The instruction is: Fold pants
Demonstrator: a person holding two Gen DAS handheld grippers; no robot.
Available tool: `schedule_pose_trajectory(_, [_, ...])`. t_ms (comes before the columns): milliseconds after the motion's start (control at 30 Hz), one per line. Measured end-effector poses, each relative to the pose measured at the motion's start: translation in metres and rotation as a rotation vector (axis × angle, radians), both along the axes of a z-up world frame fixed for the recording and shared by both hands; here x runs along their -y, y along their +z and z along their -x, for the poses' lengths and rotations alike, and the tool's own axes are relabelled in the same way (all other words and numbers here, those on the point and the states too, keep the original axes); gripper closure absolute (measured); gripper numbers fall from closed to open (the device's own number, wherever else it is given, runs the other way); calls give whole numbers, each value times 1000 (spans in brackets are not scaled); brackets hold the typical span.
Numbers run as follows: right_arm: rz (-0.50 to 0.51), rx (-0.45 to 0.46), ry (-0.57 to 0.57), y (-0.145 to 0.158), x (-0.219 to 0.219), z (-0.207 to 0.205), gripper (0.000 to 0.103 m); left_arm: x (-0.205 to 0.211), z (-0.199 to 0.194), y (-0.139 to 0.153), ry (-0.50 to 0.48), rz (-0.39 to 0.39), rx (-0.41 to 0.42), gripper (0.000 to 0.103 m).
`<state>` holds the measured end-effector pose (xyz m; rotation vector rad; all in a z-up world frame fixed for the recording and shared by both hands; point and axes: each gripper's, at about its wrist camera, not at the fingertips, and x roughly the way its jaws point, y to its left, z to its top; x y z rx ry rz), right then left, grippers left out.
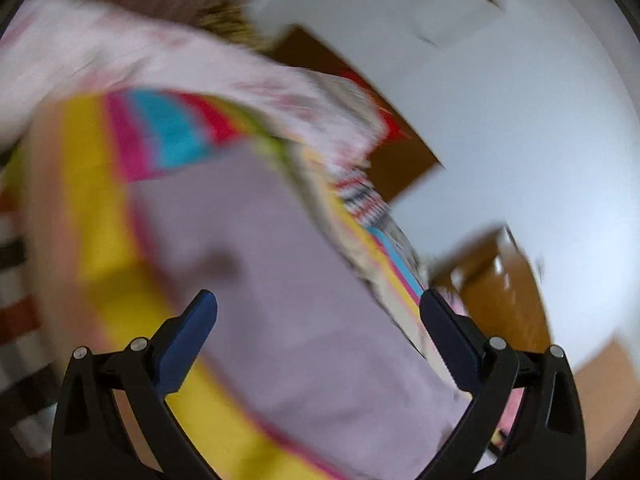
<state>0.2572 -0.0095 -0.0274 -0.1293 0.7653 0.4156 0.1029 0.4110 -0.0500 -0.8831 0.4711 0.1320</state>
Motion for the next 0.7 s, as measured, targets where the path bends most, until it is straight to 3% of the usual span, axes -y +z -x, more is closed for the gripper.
schedule_pose_trajectory(67, [-23, -15, 128, 1, -48, -7, 5, -36, 5, -17, 10, 70, -19, 2])
schedule_pose_trajectory(167, [50, 41, 255, 5, -113, -4, 5, -57, -7, -28, -24, 70, -56, 2])
schedule_pose_trajectory(267, [47, 58, 329, 14, -150, 5, 5, -64, -23, -32, -88, 68, -61, 2])
schedule_pose_trajectory(367, [16, 25, 364, 13, -155, 10, 5, -72, -44, -42, -89, 75, -84, 2])
schedule_pose_trajectory(500, [20, 2, 357, 10, -150, 19, 5, -77, -59, -36, -127, 99, 32, 8])
schedule_pose_trajectory(600, [-5, -21, 345, 8, -146, 27, 5, -76, -73, -42, -122, 53, 3, 17])
schedule_pose_trajectory(700, [-23, -34, 340, 3, -147, 28, 5, -69, -67, -49, -136, 1, 25, 15])
